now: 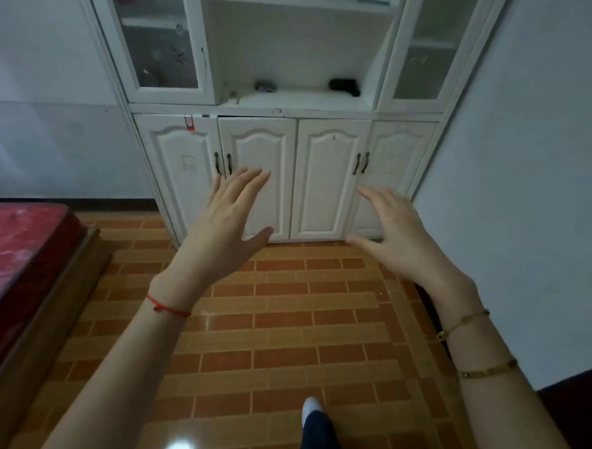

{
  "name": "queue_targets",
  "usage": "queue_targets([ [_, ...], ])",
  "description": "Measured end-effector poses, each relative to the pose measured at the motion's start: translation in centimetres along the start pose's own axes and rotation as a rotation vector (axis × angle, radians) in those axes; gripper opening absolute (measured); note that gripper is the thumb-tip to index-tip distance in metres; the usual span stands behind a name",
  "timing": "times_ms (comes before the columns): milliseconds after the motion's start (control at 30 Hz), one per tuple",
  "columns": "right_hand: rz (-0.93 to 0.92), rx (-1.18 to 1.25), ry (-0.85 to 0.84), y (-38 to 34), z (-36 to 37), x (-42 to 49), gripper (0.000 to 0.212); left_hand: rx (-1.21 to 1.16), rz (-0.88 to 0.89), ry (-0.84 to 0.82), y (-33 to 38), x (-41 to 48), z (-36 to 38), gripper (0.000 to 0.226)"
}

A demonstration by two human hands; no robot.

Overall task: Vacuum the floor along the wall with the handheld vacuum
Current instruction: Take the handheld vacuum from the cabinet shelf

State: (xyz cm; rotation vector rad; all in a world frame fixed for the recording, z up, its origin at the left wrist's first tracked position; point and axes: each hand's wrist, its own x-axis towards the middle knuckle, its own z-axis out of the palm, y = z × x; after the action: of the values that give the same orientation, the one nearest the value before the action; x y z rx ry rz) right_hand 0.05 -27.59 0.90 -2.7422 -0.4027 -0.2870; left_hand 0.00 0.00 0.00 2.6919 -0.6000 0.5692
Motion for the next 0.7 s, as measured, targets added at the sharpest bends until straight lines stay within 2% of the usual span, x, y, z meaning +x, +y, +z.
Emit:
queue_targets([
  [267, -0.001, 0.028, -0.044, 4.0, 2.0, 5.0, 0.077, 0.033, -0.007, -0.028, -1.3, 4.8, 3.7, 0.078],
  [700, 0.027, 0.071, -0.073, 14.4, 2.0, 17.7, 0.078, 0.019, -0.058, -0.021, -2.7, 19.5, 9.8, 0.077],
])
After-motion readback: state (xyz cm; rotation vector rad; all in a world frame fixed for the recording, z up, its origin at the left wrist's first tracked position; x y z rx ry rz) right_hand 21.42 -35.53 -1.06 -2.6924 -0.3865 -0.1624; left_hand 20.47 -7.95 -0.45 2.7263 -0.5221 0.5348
